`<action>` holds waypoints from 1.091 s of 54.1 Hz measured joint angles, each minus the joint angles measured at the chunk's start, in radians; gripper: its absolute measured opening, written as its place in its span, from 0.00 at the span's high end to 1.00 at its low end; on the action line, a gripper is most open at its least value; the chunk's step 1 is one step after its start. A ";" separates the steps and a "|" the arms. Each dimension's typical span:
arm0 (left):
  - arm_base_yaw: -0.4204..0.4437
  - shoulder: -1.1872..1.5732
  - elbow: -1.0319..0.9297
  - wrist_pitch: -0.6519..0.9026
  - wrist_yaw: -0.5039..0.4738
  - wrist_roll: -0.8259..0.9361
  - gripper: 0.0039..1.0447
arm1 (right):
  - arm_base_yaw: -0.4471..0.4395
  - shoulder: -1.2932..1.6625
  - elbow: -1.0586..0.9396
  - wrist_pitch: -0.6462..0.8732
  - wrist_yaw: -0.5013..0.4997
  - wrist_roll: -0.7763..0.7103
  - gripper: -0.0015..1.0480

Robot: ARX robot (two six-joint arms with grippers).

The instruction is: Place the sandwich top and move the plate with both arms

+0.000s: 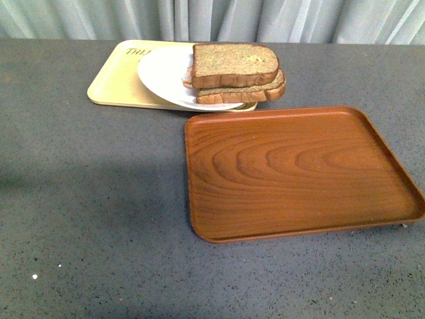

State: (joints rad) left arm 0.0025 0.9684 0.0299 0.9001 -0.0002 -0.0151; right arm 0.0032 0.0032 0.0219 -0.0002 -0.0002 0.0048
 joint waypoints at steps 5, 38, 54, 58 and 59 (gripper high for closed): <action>0.000 -0.121 -0.001 -0.098 0.000 0.001 0.99 | 0.000 0.000 0.000 0.000 0.000 0.000 0.09; 0.000 -0.584 -0.016 -0.516 0.000 0.004 0.99 | 0.000 0.000 0.000 0.000 0.000 0.000 0.09; 0.000 -0.691 -0.016 -0.620 0.000 0.004 0.99 | 0.000 0.000 0.000 0.000 0.000 0.000 0.09; 0.000 -0.714 -0.016 -0.644 0.000 0.004 0.99 | 0.000 0.000 0.000 0.000 0.000 0.000 0.09; 0.000 -0.716 -0.016 -0.647 0.000 0.004 0.99 | 0.000 0.000 0.000 0.000 0.000 0.000 0.09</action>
State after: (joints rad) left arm 0.0025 0.2520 0.0143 0.2531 -0.0002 -0.0109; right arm 0.0032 0.0032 0.0219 -0.0002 -0.0002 0.0048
